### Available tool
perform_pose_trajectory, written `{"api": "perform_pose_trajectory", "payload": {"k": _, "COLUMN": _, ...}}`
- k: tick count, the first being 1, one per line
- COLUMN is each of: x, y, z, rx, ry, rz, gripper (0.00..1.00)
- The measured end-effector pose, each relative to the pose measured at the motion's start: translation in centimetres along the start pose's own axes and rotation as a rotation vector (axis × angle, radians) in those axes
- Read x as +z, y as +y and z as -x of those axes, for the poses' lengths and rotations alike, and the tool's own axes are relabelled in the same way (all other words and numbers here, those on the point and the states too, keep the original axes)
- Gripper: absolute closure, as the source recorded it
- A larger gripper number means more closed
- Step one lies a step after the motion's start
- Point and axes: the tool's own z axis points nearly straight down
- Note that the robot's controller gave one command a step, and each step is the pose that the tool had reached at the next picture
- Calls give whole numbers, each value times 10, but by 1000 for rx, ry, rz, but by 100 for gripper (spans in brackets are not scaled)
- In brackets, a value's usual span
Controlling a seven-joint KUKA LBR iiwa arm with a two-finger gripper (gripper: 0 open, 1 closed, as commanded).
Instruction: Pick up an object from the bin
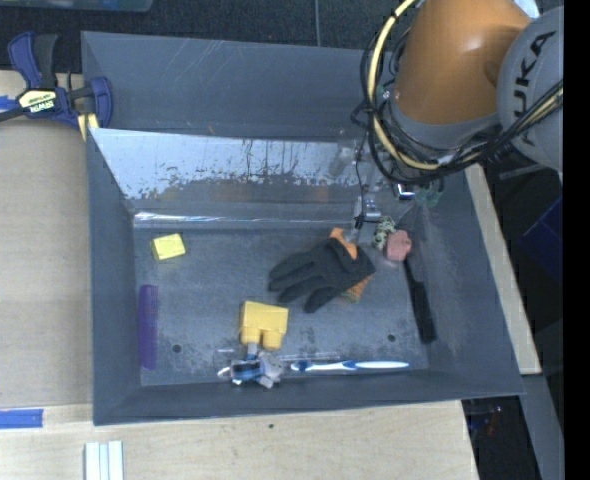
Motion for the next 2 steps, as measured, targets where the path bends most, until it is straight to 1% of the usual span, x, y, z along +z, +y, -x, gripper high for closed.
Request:
{"api": "perform_pose_trajectory", "payload": {"k": 1, "x": -5, "y": 0, "z": 1, "rx": 0, "ry": -9, "rz": 0, "gripper": 0}}
{"api": "perform_pose_trajectory", "payload": {"k": 2, "x": 73, "y": -2, "z": -4, "rx": -146, "ry": -11, "rz": -1, "gripper": 0}}
